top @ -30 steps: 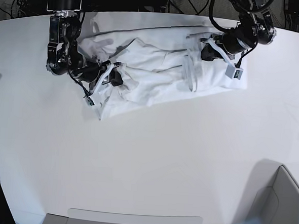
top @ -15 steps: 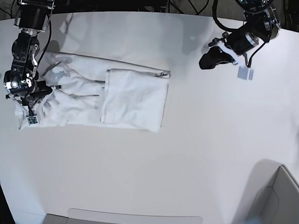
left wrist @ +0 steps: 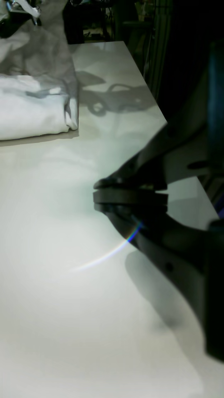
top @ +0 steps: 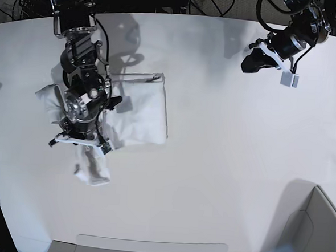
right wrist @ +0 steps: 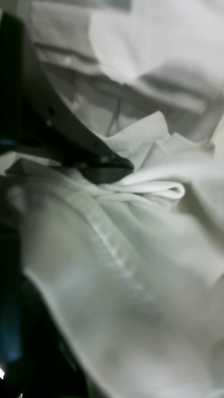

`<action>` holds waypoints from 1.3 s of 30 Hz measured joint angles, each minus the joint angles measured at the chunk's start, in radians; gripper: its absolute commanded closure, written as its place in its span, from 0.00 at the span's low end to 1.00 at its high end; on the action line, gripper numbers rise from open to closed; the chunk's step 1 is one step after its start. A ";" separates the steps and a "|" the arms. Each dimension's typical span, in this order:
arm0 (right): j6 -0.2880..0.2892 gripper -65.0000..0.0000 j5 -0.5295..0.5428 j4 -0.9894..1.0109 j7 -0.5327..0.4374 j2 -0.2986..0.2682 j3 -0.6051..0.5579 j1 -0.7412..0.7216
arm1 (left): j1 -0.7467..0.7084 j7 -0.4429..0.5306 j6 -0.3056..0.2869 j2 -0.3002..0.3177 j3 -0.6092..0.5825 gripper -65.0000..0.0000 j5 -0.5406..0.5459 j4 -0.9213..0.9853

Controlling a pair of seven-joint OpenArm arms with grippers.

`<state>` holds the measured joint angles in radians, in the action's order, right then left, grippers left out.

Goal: Fold the T-shirt properly
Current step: 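Lift the strip end with the right gripper and fold it over the middle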

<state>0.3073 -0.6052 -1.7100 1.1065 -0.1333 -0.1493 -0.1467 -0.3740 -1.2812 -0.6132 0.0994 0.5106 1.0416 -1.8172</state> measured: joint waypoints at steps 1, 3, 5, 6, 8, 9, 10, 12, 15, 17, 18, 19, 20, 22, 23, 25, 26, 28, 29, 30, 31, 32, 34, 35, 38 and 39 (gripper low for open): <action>-0.002 1.00 -0.008 0.000 0.003 0.021 -0.021 0.000 | 0.000 0.000 0.000 0.000 0.000 1.00 0.000 0.000; -0.002 1.00 -0.028 0.000 0.002 0.054 -0.058 0.002 | 0.000 0.002 0.000 0.000 0.000 1.00 0.000 0.000; -0.002 1.00 -0.030 0.001 -0.002 0.085 -0.086 0.007 | 0.000 0.001 0.000 0.000 0.000 1.00 0.000 0.000; -0.001 1.00 -0.042 0.001 -0.006 0.096 -0.095 0.010 | 0.000 0.000 0.000 0.000 0.000 1.00 0.000 0.000; -0.001 1.00 -0.069 0.017 -0.006 0.112 -0.108 0.014 | 0.000 0.001 0.000 0.001 0.000 1.00 0.000 0.000; -0.002 1.00 -0.087 0.040 -0.006 0.116 -0.121 0.014 | 0.000 0.001 0.000 0.000 0.000 1.00 0.000 0.000; -0.002 1.00 -0.099 0.062 -0.006 0.117 -0.131 0.014 | 0.000 0.001 0.000 0.000 0.000 1.00 0.000 0.000; -0.002 1.00 -0.105 0.113 -0.005 0.119 -0.163 0.014 | 0.000 0.001 0.000 0.000 0.000 1.00 0.000 0.000; -0.002 0.94 -0.106 0.141 -0.006 0.124 -0.209 0.032 | 0.000 0.001 0.000 0.000 0.000 1.00 0.000 0.000; -0.002 0.85 -0.106 0.141 -0.006 0.125 -0.232 0.049 | 0.000 0.000 0.000 0.000 0.000 1.00 0.000 0.001; -0.001 0.79 -0.106 0.142 -0.005 0.124 -0.245 0.056 | 0.001 0.002 -0.001 0.000 0.000 1.00 0.001 0.007; -0.002 0.76 -0.106 0.141 -0.003 0.122 -0.261 0.063 | 0.004 0.003 -0.001 0.000 -0.002 1.00 0.004 0.020; -0.001 0.72 -0.107 0.141 -0.003 0.121 -0.279 0.067 | 0.008 0.003 -0.001 0.001 -0.003 1.00 0.007 0.041; -0.002 0.66 -0.106 0.141 -0.003 0.124 -0.308 0.070 | 0.009 0.003 0.000 0.000 -0.006 1.00 0.006 0.078; -0.002 0.64 -0.106 0.141 -0.005 0.126 -0.316 0.070 | 0.008 0.003 0.000 -0.002 -0.006 1.00 0.004 0.089; -0.002 0.63 -0.105 0.134 -0.003 0.143 -0.311 0.070 | 0.008 0.003 0.000 -0.002 -0.006 1.00 0.003 0.103; -0.002 0.63 -0.104 0.125 -0.002 0.153 -0.308 0.069 | 0.008 0.003 0.000 -0.002 -0.006 1.00 0.003 0.107; -0.002 0.63 -0.068 0.100 -0.003 0.169 -0.308 0.059 | 0.008 0.003 0.000 -0.002 -0.006 1.00 0.004 0.114; -0.001 0.63 -0.048 0.097 -0.003 0.177 -0.309 0.045 | 0.009 0.003 0.000 -0.002 -0.006 1.00 0.003 0.115; -0.002 0.63 -0.027 0.097 -0.008 0.183 -0.310 0.029 | 0.008 0.003 0.000 -0.002 -0.006 1.00 0.005 0.115; -0.002 0.63 -0.008 0.098 -0.011 0.187 -0.309 0.011 | 0.008 0.003 0.000 -0.004 -0.007 1.00 0.006 0.115; -0.002 0.63 0.014 0.104 -0.014 0.187 -0.303 -0.007 | 0.008 0.003 0.000 -0.005 -0.006 1.00 0.006 0.115; -0.002 0.63 0.076 0.130 -0.017 0.191 -0.282 -0.035 | 0.008 0.003 0.000 -0.005 -0.006 1.00 0.006 0.115; -0.002 0.63 0.098 0.135 -0.023 0.192 -0.271 -0.042 | 0.008 0.003 0.000 -0.005 -0.007 1.00 0.006 0.115; -0.002 0.63 0.161 0.128 -0.075 0.210 -0.242 -0.043 | 0.008 0.004 0.000 -0.004 -0.007 1.00 0.006 0.115; -0.002 0.63 0.183 0.113 -0.092 0.216 -0.236 -0.039 | 0.008 0.004 0.000 -0.004 -0.006 1.00 0.006 0.115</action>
<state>0.3054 -0.4217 -1.5970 1.0145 0.0826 -0.3855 -0.1856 -0.3660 -1.2774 -0.6136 0.0956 0.5041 1.0481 -1.7020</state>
